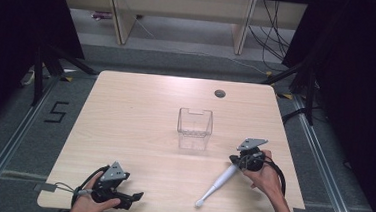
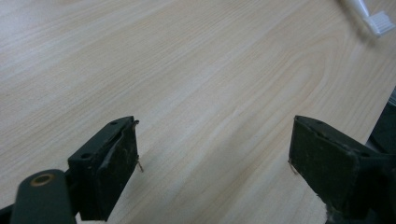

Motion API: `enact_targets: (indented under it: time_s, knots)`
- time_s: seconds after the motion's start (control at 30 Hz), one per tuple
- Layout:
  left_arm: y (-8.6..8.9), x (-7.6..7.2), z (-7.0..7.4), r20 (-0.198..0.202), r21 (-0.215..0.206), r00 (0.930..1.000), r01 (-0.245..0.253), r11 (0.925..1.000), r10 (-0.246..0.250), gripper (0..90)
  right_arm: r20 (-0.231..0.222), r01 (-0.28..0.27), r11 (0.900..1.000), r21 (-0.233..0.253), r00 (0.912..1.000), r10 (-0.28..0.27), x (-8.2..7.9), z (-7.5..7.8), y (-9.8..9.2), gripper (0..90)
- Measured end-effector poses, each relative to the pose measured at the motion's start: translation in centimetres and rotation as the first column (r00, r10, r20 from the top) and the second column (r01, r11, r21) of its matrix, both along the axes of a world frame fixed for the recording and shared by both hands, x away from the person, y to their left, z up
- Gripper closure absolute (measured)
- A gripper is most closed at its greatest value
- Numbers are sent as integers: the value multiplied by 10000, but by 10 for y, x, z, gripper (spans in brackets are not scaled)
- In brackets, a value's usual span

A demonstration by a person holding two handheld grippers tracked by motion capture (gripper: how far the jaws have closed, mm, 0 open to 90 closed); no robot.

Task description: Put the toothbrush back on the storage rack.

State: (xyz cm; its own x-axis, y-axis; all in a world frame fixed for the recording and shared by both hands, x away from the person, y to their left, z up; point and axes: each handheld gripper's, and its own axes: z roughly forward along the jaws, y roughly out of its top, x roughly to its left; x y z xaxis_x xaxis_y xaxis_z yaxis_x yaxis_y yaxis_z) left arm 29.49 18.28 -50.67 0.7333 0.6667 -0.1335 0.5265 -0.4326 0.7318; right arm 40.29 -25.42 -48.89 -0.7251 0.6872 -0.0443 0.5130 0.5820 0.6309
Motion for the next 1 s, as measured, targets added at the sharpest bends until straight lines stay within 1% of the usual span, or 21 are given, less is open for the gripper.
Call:
enact_targets:
  time_s: [0.13,0.17,0.2,0.23,0.33,0.37,0.4,0.47,0.5,0.53,0.6,0.63,0.67,0.7,0.73,0.77,0.8,0.87,0.9,0.93,1.0]
  knots:
    - [0,0,0,10,-8,10000,-19,10000,19,149,-6,80,10000,-16,10000,-80,-2,0,-1,900]
    - [0,0,0,9,4,10000,-5,10000,5,149,-265,65,9999,-90,9996,-67,-4,2,-2,900]
    - [0,0,0,9,4,10000,-5,10000,5,149,-265,65,9999,-90,9996,-67,-4,2,-2,900]
    - [0,0,0,20,-18,10000,-71,10000,72,149,-88,62,10000,25,9999,-61,-5,1,-3,900]
    - [0,0,0,-12,-12,10000,-25,10000,25,149,-204,-22,10000,-40,9998,21,-6,3,-4,900]
    - [0,0,0,8,9,10000,-8,10000,8,149,-120,-232,9996,-130,9997,230,-6,3,-6,900]
    - [0,0,0,-8,9,10000,-5,10000,5,149,5,-155,9999,-9,9999,155,-7,2,-6,900]
    - [0,0,0,-7,0,10000,-4,10000,4,149,-126,-302,9995,-77,9995,301,-7,3,-8,899]
    - [0,0,0,-11,7,10000,0,10000,0,149,88,-302,9995,-50,9995,302,-8,2,-10,898]
    - [0,0,0,-8,5,10000,-7,10000,7,149,-126,-49,10000,-10,9999,49,-10,2,-10,898]
    - [0,0,0,-1,10,10000,-6,10000,6,149,-79,-275,9996,8,9996,275,-9,1,-12,898]
    - [0,-1,0,-21,-2,10000,-35,10000,35,149,-115,-157,9999,-1,9998,157,-10,2,-12,897]
    - [0,0,0,-5,8,10000,-34,10000,34,149,-166,-277,9996,-44,9995,276,-10,3,-13,895]
    - [0,0,0,26,48,9999,-100,9999,100,149,-115,-20,10000,-34,9999,20,-12,4,-13,894]
    - [0,0,0,26,48,9999,-100,9999,100,149,-115,-20,10000,-34,9999,20,-12,4,-13,894]
    - [0,0,0,1,28,10000,-54,10000,54,149,-219,-312,9995,-69,9993,310,-12,4,-15,894]
    - [0,-1,0,-28,-52,10000,-95,9999,95,149,-74,-263,9996,-38,9996,263,-12,3,-15,893]
    - [0,-1,1,-24,35,10000,3,10000,-3,149,-127,-167,9998,-63,9998,167,-14,4,-16,892]
    - [-1,-1,0,-30,-173,9999,-133,9998,133,149,-471,175,9998,-50,9987,-178,-17,4,-15,892]
    - [-1,-1,0,-30,-173,9999,-133,9998,133,149,-471,175,9998,-50,9987,-178,-17,4,-15,892]
    - [0,-1,0,-11,4,10000,-29,10000,29,149,-366,-223,9996,-185,9991,217,-17,4,-18,888]
